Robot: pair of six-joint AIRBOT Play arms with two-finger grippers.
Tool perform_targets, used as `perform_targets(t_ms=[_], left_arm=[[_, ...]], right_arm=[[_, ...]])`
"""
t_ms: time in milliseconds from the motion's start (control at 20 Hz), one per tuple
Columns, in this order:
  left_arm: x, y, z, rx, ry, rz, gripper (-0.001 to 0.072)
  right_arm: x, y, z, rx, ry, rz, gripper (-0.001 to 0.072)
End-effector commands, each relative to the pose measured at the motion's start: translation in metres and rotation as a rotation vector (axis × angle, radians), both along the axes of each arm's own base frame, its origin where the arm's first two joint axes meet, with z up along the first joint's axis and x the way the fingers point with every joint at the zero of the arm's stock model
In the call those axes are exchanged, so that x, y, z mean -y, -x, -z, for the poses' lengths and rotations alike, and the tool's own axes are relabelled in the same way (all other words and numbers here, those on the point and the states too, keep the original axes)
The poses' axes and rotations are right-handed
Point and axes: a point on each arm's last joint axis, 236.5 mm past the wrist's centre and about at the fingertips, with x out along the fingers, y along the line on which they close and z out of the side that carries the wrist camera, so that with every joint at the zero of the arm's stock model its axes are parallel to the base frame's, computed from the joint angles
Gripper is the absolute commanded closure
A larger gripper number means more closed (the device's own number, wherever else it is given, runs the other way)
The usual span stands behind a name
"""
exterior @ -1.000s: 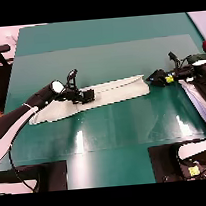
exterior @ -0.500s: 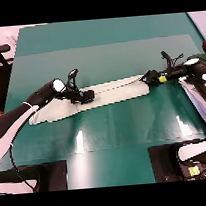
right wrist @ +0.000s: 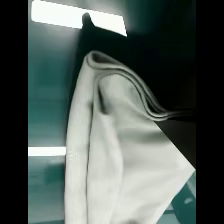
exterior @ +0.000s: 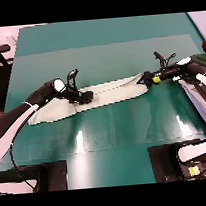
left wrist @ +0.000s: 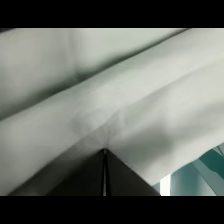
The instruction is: Fold the shirts.
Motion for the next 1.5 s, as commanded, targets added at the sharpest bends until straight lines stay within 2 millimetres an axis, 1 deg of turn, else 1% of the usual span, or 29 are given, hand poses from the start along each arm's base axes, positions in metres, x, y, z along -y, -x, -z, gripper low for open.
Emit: perform_targets(t_ms=[0,100,150,250,400,500,650,750,850,900,1000,1100,1150,1250,1350,1400,1450], left_arm=[[-0.002,0.003,0.011,-0.023,-0.017,0.005,0.0684],[0.008,0.009,0.019,-0.044,-0.011,0.015,0.0685],[0.016,0.011,0.019,-0.038,-0.004,0.025,0.0684],[0.044,0.009,0.011,0.020,0.023,0.055,0.0685],[0.091,0.006,-0.008,0.092,0.077,0.096,0.0685],[0.119,0.008,-0.012,0.111,0.096,0.141,0.0685],[0.160,0.015,-0.004,0.098,0.123,0.198,0.0685],[0.183,0.016,-0.003,0.098,0.151,0.217,0.0685],[0.199,0.016,-0.005,0.105,0.173,0.230,0.0684],[0.203,0.014,-0.006,0.111,0.180,0.231,0.0684],[0.204,0.010,-0.009,0.127,0.176,0.237,0.0684],[0.202,0.013,-0.008,0.130,0.167,0.266,0.0683],[0.201,0.016,-0.006,0.119,0.162,0.275,0.0683],[0.199,0.022,-0.005,0.099,0.153,0.291,0.0683],[0.197,0.027,-0.008,0.137,0.139,0.378,0.0682],[0.190,0.028,-0.009,0.159,0.116,0.429,0.0683],[0.180,0.025,-0.010,0.166,0.080,0.455,0.0683]], right_arm=[[-0.007,-0.008,-0.039,0.079,-0.034,0.026,0.0696],[-0.010,-0.008,-0.071,0.144,-0.025,0.031,0.0696],[-0.014,-0.005,-0.088,0.173,-0.025,0.029,0.0696],[-0.020,-0.001,-0.118,0.232,-0.020,0.032,0.0696],[-0.035,0.009,-0.157,0.301,-0.025,0.033,0.0696],[-0.045,0.014,-0.179,0.356,-0.024,0.031,0.0696],[-0.065,0.027,-0.206,0.404,-0.043,0.022,0.0696],[-0.081,0.035,-0.222,0.436,-0.057,0.012,0.0696],[-0.096,0.041,-0.236,0.465,-0.075,0.016,0.0696],[-0.105,0.046,-0.242,0.475,-0.088,0.009,0.0696],[-0.119,0.051,-0.256,0.479,-0.123,0.031,0.0696],[-0.132,0.055,-0.270,0.520,-0.145,0.042,0.0696],[-0.137,0.056,-0.274,0.532,-0.151,0.039,0.0697],[-0.143,0.059,-0.271,0.529,-0.149,0.022,0.0696],[-0.143,0.057,-0.269,0.532,-0.144,0.024,0.0696],[-0.141,0.053,-0.271,0.546,-0.140,0.039,0.0696],[-0.138,0.050,-0.271,0.557,-0.126,0.048,0.0696]])
